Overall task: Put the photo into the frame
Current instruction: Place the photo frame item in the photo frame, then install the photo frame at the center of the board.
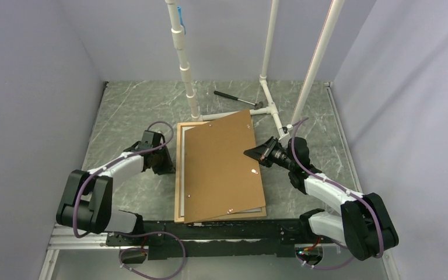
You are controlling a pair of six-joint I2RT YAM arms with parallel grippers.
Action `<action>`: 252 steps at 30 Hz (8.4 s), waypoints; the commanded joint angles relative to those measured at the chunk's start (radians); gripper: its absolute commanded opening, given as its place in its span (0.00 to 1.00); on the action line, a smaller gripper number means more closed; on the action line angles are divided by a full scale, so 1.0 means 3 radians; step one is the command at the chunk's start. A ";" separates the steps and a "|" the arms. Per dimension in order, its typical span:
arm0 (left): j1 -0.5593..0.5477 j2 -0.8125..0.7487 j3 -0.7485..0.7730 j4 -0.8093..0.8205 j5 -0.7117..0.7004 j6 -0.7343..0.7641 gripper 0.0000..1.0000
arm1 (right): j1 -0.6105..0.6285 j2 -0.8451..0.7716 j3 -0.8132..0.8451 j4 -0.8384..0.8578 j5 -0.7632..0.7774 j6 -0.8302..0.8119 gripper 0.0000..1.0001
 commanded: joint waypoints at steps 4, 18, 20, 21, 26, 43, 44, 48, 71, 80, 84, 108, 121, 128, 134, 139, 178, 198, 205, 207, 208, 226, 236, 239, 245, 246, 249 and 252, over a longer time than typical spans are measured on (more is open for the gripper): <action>-0.0291 0.0370 0.0148 -0.0082 -0.0129 0.0040 0.24 | 0.0009 -0.0080 0.0051 0.0316 0.0057 -0.0079 0.00; -0.0317 0.0467 0.0175 -0.0112 -0.0161 0.0056 0.24 | 0.0006 -0.0090 0.0176 0.0334 0.0162 -0.0359 0.00; -0.0316 0.0487 0.0180 -0.0115 -0.0158 0.0061 0.24 | 0.0006 -0.0042 0.0220 0.0331 0.0172 -0.0390 0.00; -0.0319 0.0494 0.0184 -0.0117 -0.0152 0.0065 0.24 | 0.0002 -0.0008 0.0241 0.0343 0.0175 -0.0397 0.00; -0.0318 0.0506 0.0190 -0.0116 -0.0149 0.0081 0.24 | 0.0001 0.0097 0.0283 0.0387 0.0171 -0.0408 0.00; -0.0319 0.0548 0.0211 -0.0141 -0.0176 0.0099 0.24 | -0.0015 -0.0042 0.0346 0.0279 0.0351 -0.0515 0.00; -0.0318 0.0550 0.0211 -0.0141 -0.0170 0.0097 0.24 | -0.0019 -0.0031 0.0337 0.0299 0.0355 -0.0517 0.00; -0.0319 0.0558 0.0211 -0.0137 -0.0169 0.0104 0.24 | -0.0021 0.0075 0.0319 0.0333 0.0349 -0.0516 0.00; -0.0322 0.0580 0.0241 -0.0189 -0.0204 0.0116 0.24 | -0.0122 0.0239 0.0420 -0.0196 -0.0008 -0.0215 0.00; -0.0319 0.0578 0.0242 -0.0191 -0.0198 0.0106 0.24 | -0.0170 0.0128 0.0459 -0.0411 -0.0134 -0.0191 0.00; -0.0323 0.0573 0.0236 -0.0182 -0.0194 0.0103 0.24 | -0.0170 0.0153 0.0415 -0.0363 -0.0121 -0.0191 0.00; -0.0446 0.0653 0.0340 -0.0176 -0.0192 0.0063 0.27 | 0.0016 0.0586 0.0038 0.0120 0.0076 -0.0157 0.00; -0.0472 0.0665 0.0364 -0.0217 -0.0226 0.0055 0.29 | 0.0022 0.0745 0.0247 -0.0388 0.0176 -0.0613 0.38; -0.0478 0.0675 0.0366 -0.0220 -0.0235 0.0051 0.29 | 0.0066 0.0816 0.0312 -0.0563 0.0244 -0.0783 0.58; -0.0487 0.0694 0.0377 -0.0229 -0.0243 0.0050 0.30 | 0.0159 0.0723 0.0497 -0.0978 0.0485 -0.1037 0.80; -0.0493 0.0694 0.0388 -0.0243 -0.0250 0.0050 0.30 | 0.0274 0.0742 0.0705 -0.1335 0.0724 -0.1272 0.92; -0.0503 0.0477 0.0414 -0.0434 -0.0471 -0.0038 0.48 | 0.0509 0.0376 0.1246 -0.2610 0.1929 -0.1952 1.00; -0.0478 0.0095 0.0216 -0.0094 -0.0005 -0.0197 0.66 | 0.0120 0.0241 0.0899 -0.2555 0.1467 -0.1922 1.00; -0.0478 -0.0019 0.0077 0.0032 0.0240 -0.0310 0.73 | 0.0099 0.0206 0.0781 -0.2647 0.1384 -0.2034 0.98; -0.0489 -0.0093 0.0049 0.0003 0.0272 -0.0323 0.76 | 0.0101 0.0169 0.0741 -0.2692 0.1382 -0.2067 0.98; -0.0506 -0.0137 0.0037 -0.0019 0.0265 -0.0329 0.77 | 0.0101 0.0151 0.0720 -0.2712 0.1382 -0.2076 0.98; -0.1742 -0.0076 0.0326 -0.0603 -0.0527 -0.0805 0.76 | 0.0105 0.0160 0.0624 -0.2748 0.1377 -0.2120 0.89; -0.2139 0.0438 0.0793 -0.1316 -0.1174 -0.0970 0.67 | 0.0106 0.0181 0.0627 -0.2738 0.1355 -0.2135 0.89; -0.2173 0.0413 0.0764 -0.1331 -0.1188 -0.0961 0.67 | 0.0104 0.0191 0.0634 -0.2738 0.1354 -0.2140 0.89; -0.2174 0.0225 0.0618 -0.1288 -0.1181 -0.0945 0.59 | 0.0106 0.0233 0.0650 -0.2719 0.1357 -0.2156 0.89; -0.2173 0.0221 0.0611 -0.1273 -0.1180 -0.0935 0.57 | 0.0106 0.0244 0.0653 -0.2712 0.1354 -0.2153 0.89; -0.2173 0.0288 0.0633 -0.1255 -0.1196 -0.0935 0.55 | 0.0105 0.0265 0.0653 -0.2691 0.1348 -0.2142 0.89; -0.2171 0.0401 0.0664 -0.1259 -0.1251 -0.0978 0.52 | 0.0106 0.0278 0.0653 -0.2672 0.1331 -0.2133 0.89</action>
